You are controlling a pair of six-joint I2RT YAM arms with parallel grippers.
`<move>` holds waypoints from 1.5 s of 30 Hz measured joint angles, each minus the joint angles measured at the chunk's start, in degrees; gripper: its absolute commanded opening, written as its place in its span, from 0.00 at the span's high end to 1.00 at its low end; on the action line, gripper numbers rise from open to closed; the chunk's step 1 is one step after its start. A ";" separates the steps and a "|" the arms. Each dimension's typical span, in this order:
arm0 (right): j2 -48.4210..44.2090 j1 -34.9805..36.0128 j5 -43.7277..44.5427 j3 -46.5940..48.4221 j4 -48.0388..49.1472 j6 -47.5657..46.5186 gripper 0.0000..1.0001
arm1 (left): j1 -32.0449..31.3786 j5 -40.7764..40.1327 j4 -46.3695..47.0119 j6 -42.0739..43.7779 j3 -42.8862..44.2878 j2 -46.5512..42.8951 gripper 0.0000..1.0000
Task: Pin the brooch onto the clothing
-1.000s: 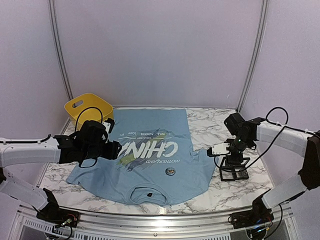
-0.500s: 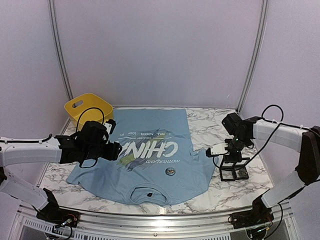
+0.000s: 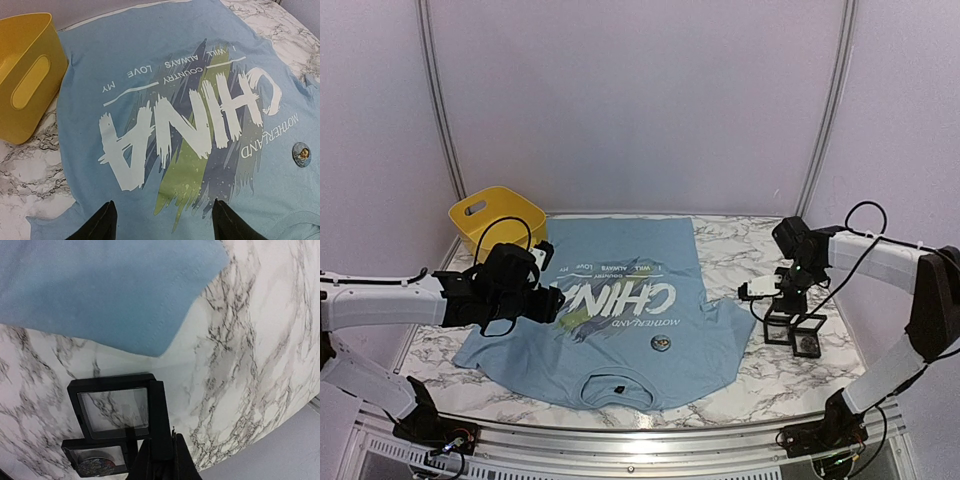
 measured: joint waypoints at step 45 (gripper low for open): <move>-8.11 -15.76 -10.54 10.95 34.29 39.82 0.38 | -0.02 0.02 -0.13 0.59 1.60 2.21 0.33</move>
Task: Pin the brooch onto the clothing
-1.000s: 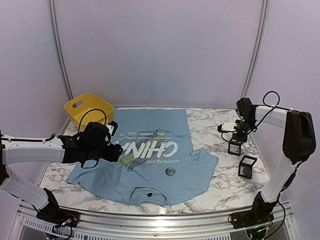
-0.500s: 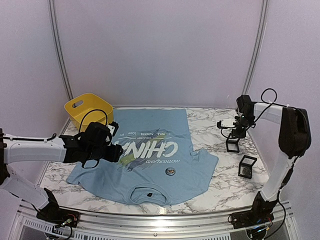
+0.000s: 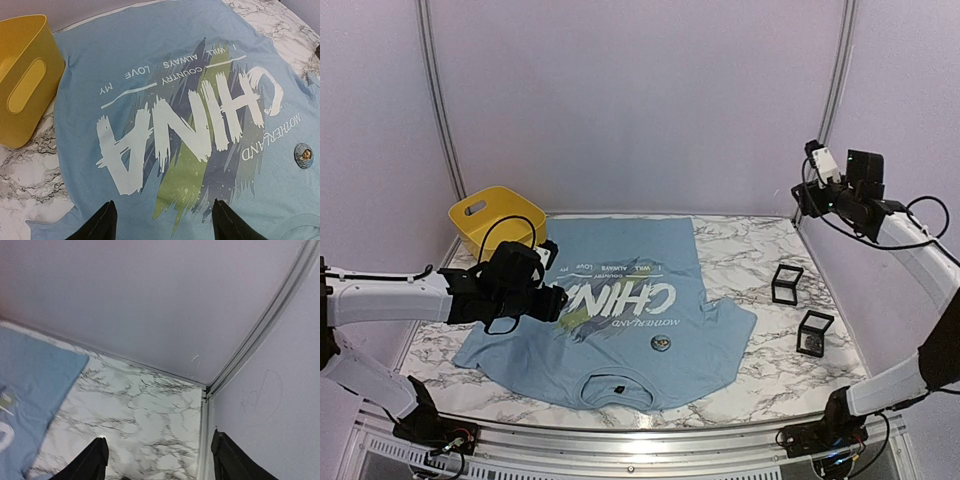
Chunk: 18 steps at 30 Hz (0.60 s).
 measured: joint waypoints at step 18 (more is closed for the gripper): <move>-11.74 7.58 16.37 -19.06 -33.00 47.84 0.66 | 0.00 1.01 0.57 0.24 -0.04 -0.07 0.33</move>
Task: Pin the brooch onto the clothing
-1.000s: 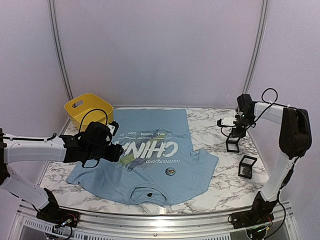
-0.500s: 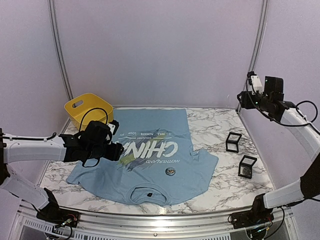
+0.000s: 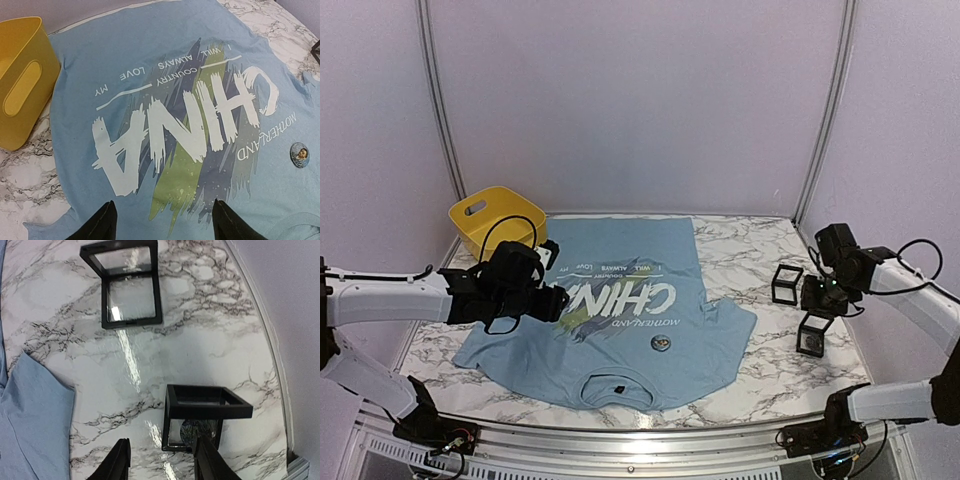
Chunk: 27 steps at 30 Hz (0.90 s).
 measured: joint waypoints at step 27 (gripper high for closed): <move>10.32 5.49 4.35 -14.19 11.45 13.92 0.87 | 0.00 0.07 1.20 0.63 -0.72 -0.87 0.32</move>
